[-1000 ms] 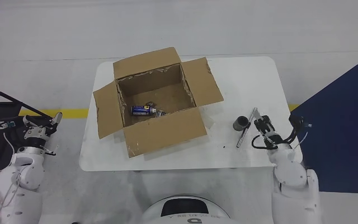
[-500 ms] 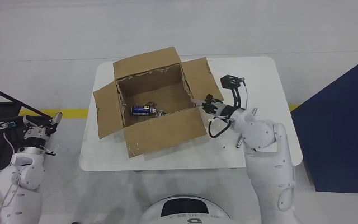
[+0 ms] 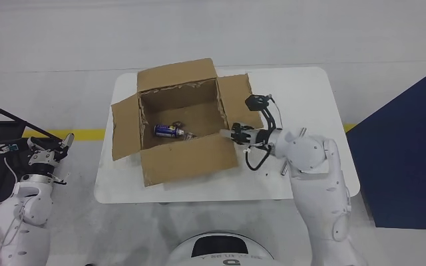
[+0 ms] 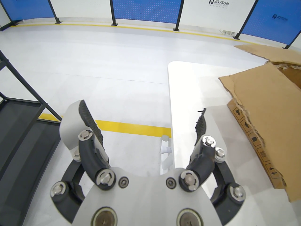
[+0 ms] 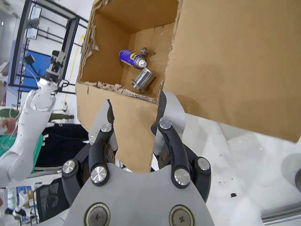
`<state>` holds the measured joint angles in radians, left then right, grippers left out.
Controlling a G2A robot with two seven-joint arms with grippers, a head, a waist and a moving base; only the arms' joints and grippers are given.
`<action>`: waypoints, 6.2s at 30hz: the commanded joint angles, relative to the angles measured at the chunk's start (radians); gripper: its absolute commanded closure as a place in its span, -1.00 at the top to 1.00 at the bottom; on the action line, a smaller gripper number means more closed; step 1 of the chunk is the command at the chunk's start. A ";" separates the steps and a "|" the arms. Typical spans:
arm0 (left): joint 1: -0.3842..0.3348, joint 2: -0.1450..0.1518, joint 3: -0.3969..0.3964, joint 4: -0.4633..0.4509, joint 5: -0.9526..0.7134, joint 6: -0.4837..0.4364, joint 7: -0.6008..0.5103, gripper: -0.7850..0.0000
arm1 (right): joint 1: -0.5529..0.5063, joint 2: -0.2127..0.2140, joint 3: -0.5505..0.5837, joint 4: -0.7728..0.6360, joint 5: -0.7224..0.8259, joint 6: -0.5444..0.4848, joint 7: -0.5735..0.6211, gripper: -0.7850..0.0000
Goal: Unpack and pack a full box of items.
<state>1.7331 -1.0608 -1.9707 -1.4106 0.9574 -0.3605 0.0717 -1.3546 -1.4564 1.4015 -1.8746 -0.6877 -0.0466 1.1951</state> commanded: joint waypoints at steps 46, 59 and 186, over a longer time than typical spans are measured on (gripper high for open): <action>0.000 0.000 0.000 0.000 0.000 0.000 0.000 1.00 | 0.765 -0.147 -0.727 0.768 -0.115 -0.015 -0.086 1.00; 0.000 0.000 0.000 0.000 0.000 0.000 0.000 1.00 | 0.925 -0.358 -0.984 1.277 -0.059 -0.272 -0.302 1.00; 0.000 0.000 0.000 0.000 0.000 0.000 0.000 1.00 | 1.011 -0.488 -0.866 1.635 0.047 -0.087 -0.262 -1.00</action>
<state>1.7331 -1.0608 -1.9707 -1.4106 0.9574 -0.3605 0.0717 -0.3447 -1.9470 0.5361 -0.2330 -0.6329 -0.1407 0.9440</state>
